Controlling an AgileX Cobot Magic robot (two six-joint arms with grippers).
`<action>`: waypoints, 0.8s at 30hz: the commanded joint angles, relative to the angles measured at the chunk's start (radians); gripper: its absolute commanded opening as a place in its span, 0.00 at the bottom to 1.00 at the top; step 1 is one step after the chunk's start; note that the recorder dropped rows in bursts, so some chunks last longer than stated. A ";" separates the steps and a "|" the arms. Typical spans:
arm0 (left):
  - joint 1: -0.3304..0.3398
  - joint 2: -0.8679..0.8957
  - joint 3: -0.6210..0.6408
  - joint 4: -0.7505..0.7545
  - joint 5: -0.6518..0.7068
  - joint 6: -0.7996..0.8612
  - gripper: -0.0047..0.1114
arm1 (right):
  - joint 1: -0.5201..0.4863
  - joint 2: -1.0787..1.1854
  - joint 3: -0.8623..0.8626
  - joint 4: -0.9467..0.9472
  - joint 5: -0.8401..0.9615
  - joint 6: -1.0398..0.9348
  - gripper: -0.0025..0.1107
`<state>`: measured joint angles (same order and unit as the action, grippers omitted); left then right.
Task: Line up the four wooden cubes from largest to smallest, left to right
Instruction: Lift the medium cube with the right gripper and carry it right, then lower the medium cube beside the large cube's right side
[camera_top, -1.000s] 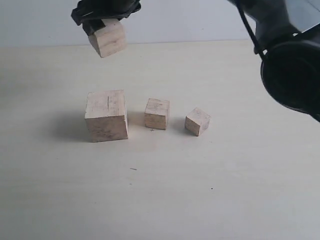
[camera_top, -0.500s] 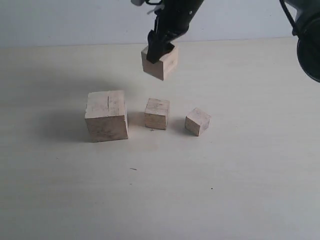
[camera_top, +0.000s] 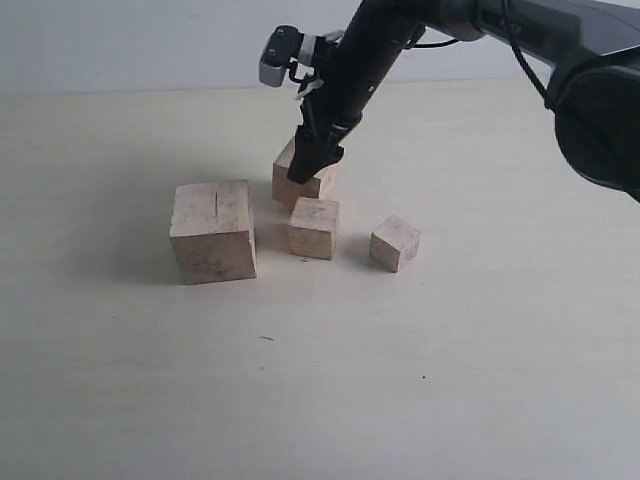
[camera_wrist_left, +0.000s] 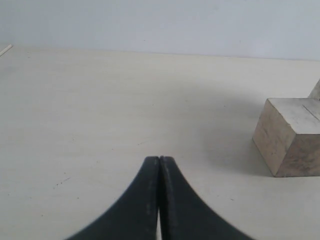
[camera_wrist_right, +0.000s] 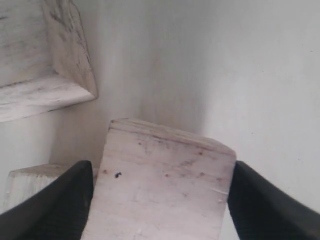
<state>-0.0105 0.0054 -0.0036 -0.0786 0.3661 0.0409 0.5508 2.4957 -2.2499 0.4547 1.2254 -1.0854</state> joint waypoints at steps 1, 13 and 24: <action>0.002 -0.005 0.004 -0.001 -0.012 -0.008 0.04 | -0.006 -0.050 0.000 0.017 -0.004 0.037 0.02; 0.002 -0.005 0.004 -0.001 -0.012 -0.008 0.04 | -0.006 -0.101 0.188 0.015 -0.004 0.024 0.02; 0.002 -0.005 0.004 -0.001 -0.012 -0.008 0.04 | -0.004 -0.244 0.370 0.015 -0.004 -0.033 0.02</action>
<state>-0.0105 0.0054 -0.0036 -0.0786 0.3661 0.0409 0.5508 2.3085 -1.9046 0.4604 1.2198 -1.0940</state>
